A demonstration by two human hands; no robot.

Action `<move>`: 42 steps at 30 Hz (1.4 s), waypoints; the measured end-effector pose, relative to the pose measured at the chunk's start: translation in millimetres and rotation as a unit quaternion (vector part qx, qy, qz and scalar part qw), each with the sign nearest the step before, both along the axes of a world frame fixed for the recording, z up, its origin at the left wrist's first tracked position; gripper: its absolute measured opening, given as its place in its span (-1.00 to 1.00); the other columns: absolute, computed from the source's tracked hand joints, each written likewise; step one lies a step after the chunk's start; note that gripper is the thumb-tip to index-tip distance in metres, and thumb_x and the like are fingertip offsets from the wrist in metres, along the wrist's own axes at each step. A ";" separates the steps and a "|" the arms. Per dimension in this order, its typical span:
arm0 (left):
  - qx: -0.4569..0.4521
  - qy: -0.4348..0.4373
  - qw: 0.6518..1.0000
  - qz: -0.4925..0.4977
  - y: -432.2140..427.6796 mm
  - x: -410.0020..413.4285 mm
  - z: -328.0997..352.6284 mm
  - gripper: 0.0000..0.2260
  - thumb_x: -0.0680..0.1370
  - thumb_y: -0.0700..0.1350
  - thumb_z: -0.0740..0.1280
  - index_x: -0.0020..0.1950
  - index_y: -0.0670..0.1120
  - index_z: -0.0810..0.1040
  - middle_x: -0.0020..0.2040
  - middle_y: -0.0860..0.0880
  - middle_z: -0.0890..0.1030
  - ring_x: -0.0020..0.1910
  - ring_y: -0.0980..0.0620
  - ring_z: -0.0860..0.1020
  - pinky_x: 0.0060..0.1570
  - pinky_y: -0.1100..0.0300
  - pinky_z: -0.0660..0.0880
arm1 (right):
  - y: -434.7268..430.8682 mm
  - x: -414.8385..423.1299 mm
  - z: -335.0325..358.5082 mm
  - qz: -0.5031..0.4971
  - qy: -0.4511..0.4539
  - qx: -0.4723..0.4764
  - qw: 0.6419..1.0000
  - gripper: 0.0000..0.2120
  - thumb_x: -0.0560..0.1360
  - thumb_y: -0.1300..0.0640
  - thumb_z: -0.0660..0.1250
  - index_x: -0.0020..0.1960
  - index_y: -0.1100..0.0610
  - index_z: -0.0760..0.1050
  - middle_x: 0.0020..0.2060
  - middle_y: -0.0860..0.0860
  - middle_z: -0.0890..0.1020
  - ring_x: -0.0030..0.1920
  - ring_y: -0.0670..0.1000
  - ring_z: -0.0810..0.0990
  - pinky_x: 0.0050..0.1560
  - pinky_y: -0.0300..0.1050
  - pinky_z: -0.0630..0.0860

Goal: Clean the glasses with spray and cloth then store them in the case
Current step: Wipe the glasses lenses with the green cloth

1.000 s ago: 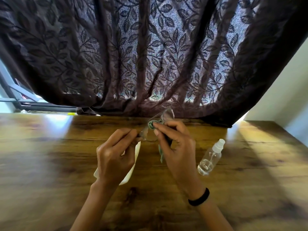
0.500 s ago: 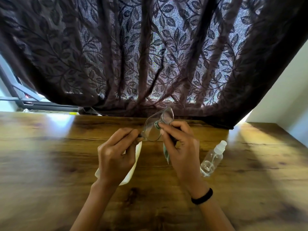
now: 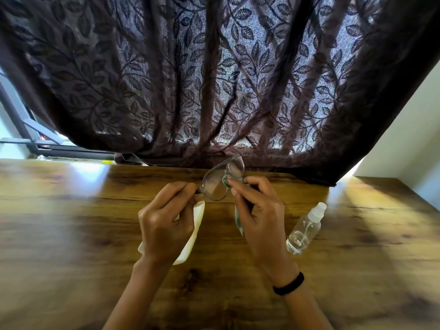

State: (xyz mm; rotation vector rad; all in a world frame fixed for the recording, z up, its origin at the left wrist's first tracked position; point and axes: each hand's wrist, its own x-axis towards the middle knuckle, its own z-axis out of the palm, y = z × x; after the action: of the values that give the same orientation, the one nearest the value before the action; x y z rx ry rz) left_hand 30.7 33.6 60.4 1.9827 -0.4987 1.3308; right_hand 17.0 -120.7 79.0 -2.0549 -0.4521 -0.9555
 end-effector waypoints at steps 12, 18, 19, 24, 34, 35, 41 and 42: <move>-0.024 0.013 0.999 -0.027 -6.8 -4.3 3.2 -0.85 0.46 -0.30 0.28 -0.12 -0.34 0.62 -0.22 -0.19 0.63 -0.21 0.10 0.52 -0.15 0.40 0.48 | 24.6 -15.1 -7.5 0.034 -0.024 -0.019 0.999 -0.74 0.53 0.16 0.20 0.16 0.14 0.54 -0.04 0.08 0.53 -0.14 0.01 0.54 -0.22 -0.16 0.53; -0.041 0.007 0.998 -0.043 -8.0 -5.2 4.5 -0.84 0.47 -0.26 0.30 -0.13 -0.34 0.62 -0.19 -0.09 0.58 -0.17 0.18 0.49 -0.09 0.50 0.44 | 14.9 -5.0 -2.6 0.000 -0.044 -0.038 0.998 -0.73 0.51 0.21 0.21 0.17 0.14 0.53 -0.02 0.05 0.52 -0.03 -0.01 0.50 -0.13 -0.12 0.54; -0.047 0.005 0.998 -0.044 -7.6 -4.7 4.1 -0.85 0.46 -0.28 0.31 -0.13 -0.34 0.62 -0.18 -0.06 0.56 -0.17 0.20 0.49 -0.09 0.50 0.43 | 11.8 -2.2 -2.9 -0.007 -0.049 -0.032 0.998 -0.74 0.50 0.23 0.22 0.16 0.15 0.54 -0.02 0.03 0.51 -0.02 -0.02 0.50 -0.12 -0.14 0.54; -0.056 0.010 0.997 -0.042 -6.8 -1.8 1.5 -0.89 0.44 -0.34 0.32 -0.13 -0.34 0.62 -0.16 -0.02 0.52 -0.18 0.23 0.48 -0.09 0.55 0.41 | -6.3 10.9 -5.4 -0.019 -0.047 0.010 0.999 -0.77 0.48 0.30 0.29 0.12 0.16 0.54 -0.03 -0.04 0.48 -0.08 -0.09 0.51 -0.15 -0.32 0.47; -0.059 0.010 0.997 -0.046 -8.1 -1.3 0.7 -0.88 0.42 -0.33 0.31 -0.14 -0.35 0.62 -0.14 -0.02 0.52 -0.12 0.27 0.45 -0.08 0.59 0.38 | -30.3 34.6 0.1 -0.042 -0.015 0.020 0.999 -0.77 0.48 0.34 0.30 0.12 0.21 0.55 -0.11 0.01 0.50 -0.14 -0.11 0.49 -0.18 -0.37 0.47; -0.061 0.009 0.997 -0.047 -8.7 -0.8 -0.2 -0.90 0.40 -0.37 0.34 -0.14 -0.35 0.61 -0.14 -0.02 0.52 -0.13 0.28 0.46 -0.08 0.59 0.38 | -28.7 33.6 -0.7 -0.040 -0.013 0.015 0.999 -0.77 0.48 0.33 0.30 0.12 0.20 0.55 -0.11 0.01 0.51 -0.14 -0.08 0.51 -0.18 -0.33 0.48; -0.067 0.026 0.996 -0.050 -9.1 -0.5 -2.8 -0.82 0.30 -0.47 0.37 -0.13 -0.35 0.61 -0.15 -0.03 0.53 -0.16 0.27 0.47 -0.11 0.58 0.40 | -16.3 25.1 -10.2 -0.024 -0.022 -0.057 0.998 -0.76 0.47 0.32 0.29 0.12 0.19 0.56 -0.10 0.07 0.56 -0.09 0.01 0.50 -0.10 -0.25 0.45; -0.066 0.027 0.996 -0.051 -9.0 -0.8 -2.4 -0.82 0.30 -0.48 0.37 -0.13 -0.35 0.61 -0.15 -0.03 0.53 -0.16 0.28 0.47 -0.11 0.58 0.40 | -17.3 26.3 -10.8 -0.028 -0.022 -0.055 0.998 -0.76 0.47 0.33 0.29 0.12 0.19 0.56 -0.10 0.08 0.56 -0.09 0.02 0.50 -0.09 -0.26 0.44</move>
State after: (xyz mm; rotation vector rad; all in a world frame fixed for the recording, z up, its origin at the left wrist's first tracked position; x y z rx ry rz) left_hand 29.9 24.6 58.0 1.8557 -0.4678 1.2129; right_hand 43.3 -138.0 68.1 -2.1599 -0.4814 -1.0315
